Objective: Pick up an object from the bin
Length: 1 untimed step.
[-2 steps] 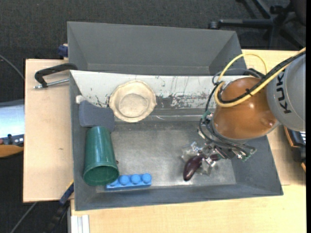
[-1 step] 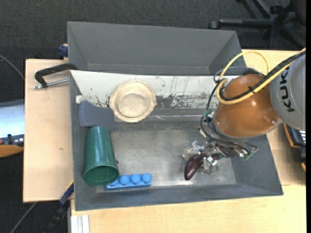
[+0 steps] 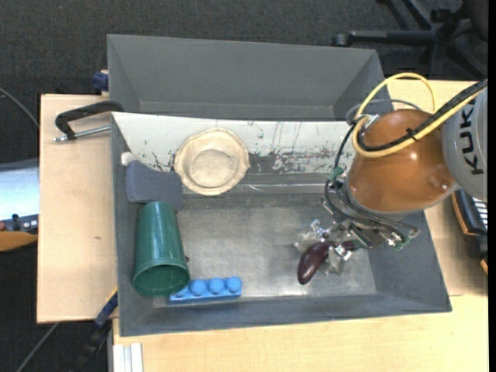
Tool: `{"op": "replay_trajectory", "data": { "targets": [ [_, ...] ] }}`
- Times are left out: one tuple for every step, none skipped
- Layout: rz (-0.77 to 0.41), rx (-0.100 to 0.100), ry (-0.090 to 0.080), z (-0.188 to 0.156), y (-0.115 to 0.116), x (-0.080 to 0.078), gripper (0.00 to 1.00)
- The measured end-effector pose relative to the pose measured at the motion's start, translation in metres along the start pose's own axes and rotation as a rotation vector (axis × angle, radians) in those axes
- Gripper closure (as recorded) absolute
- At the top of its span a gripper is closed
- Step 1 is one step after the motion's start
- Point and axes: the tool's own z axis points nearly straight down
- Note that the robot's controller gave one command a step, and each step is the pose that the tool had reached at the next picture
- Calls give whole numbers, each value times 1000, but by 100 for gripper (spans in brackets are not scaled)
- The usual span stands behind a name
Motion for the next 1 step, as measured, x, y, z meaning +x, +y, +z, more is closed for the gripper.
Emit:
{"op": "replay_trajectory", "data": {
  "targets": [
    [1,8,-9,-25,-2,-2,100]
  ]
}}
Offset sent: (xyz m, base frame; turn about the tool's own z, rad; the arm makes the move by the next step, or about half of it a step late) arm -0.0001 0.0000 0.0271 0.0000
